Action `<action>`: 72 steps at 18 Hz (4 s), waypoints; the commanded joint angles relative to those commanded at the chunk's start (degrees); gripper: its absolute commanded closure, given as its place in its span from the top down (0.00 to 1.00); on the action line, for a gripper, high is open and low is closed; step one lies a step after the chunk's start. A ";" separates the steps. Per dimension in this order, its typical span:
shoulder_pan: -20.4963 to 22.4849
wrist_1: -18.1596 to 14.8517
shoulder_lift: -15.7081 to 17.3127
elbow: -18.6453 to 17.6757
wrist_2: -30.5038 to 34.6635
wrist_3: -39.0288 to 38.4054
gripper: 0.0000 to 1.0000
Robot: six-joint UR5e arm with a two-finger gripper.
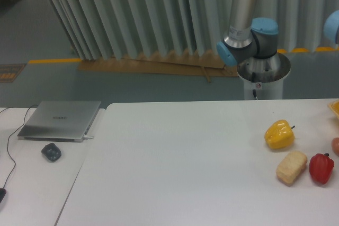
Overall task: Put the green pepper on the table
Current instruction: 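Carry the held green pepper back over the table, then lower the green pepper onto the table beside the red pepper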
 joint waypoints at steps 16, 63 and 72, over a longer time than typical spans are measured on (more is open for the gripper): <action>-7.74 8.87 -3.07 0.79 -4.65 -11.16 0.52; -10.82 17.05 -11.69 1.05 -0.87 -21.18 1.00; -10.82 16.70 -10.81 0.97 -0.60 -21.27 1.00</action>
